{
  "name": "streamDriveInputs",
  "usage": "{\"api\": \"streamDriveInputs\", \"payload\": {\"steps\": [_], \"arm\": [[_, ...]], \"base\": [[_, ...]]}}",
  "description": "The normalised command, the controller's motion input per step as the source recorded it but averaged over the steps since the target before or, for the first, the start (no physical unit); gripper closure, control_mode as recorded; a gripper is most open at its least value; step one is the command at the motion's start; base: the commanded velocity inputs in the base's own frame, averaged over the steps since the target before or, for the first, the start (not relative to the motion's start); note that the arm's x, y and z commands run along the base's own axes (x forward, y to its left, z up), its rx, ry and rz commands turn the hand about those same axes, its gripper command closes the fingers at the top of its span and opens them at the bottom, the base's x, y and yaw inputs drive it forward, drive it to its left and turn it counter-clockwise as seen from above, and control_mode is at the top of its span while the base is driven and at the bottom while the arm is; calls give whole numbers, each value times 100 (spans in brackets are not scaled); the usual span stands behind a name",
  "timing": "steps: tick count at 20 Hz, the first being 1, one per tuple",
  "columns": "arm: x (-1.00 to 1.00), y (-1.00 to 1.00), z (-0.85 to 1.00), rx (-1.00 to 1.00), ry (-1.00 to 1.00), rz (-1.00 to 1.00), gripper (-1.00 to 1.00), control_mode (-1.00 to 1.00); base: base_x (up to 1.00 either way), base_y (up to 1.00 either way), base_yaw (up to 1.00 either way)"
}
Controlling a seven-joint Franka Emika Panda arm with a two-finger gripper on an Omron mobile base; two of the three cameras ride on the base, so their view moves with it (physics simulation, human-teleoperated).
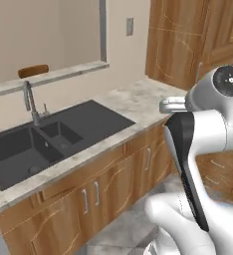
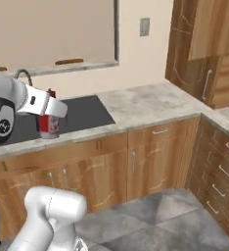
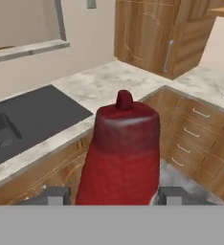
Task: Move the hot dog bun to the plate on the dining table and place the condiment next to that plate. Then navigate to the fridge and take the sausage and place it on the plate as well.
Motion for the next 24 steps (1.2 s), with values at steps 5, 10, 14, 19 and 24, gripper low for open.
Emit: {"api": "streamDriveInputs", "payload": {"steps": [5,10,14,19,24], "arm": [[0,0,0,0,0,0,100,100],[0,0,0,0,0,0,100,100],[0,0,0,0,0,0,100,100],[0,0,0,0,0,0,100,100],[0,0,0,0,0,0,100,100]], "base": [[-78,98,55],[-70,100,49],[-57,100,47],[-37,100,40],[-1,100,20]]}}
